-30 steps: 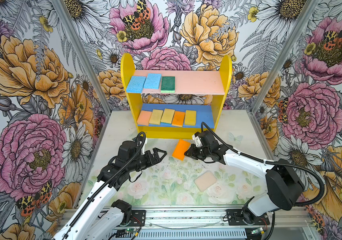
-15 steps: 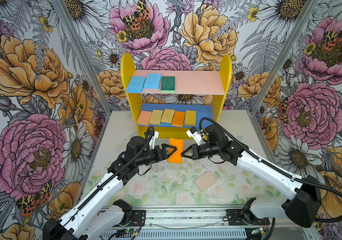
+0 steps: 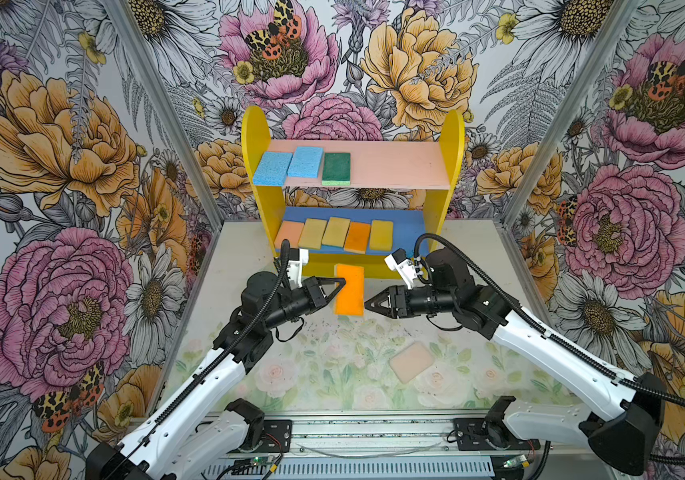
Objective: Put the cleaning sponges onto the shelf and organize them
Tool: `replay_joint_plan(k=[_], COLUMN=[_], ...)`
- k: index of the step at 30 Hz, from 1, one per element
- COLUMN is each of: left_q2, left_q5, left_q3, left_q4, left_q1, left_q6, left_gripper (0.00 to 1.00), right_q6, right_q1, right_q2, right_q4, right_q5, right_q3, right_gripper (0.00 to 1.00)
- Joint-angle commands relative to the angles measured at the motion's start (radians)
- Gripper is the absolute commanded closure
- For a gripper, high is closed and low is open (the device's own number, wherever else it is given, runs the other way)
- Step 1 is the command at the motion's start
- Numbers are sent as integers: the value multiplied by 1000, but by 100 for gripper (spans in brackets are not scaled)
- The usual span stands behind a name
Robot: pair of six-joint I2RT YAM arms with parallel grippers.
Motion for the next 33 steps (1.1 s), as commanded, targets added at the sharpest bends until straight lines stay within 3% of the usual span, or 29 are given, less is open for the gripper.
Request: replay_joint_plan(k=[1,6,22,25,33], left_q2=[-6,23,28,29,48], left_q5=[-39,-50,-42,-43,-32], left_q3=[-36,-47,-25,-27,-9], left_q4=[205,337,338,333,329], left_q1=[14,4,-27,-26,-19], left_q6=[-126,-212,-219,-219,-212], left_gripper=[93,94,93,94,93], right_q6=[37,46,40,43,66], right_q1=[33,53,51,49,49], right_q2=[-18,-17,53,51,36], right_q4=[29,58,95,106,113], right_q5=[34,42,102,113,145], right_q3=[36,59,123,130,131], right_gripper=[43,43,50,58,96])
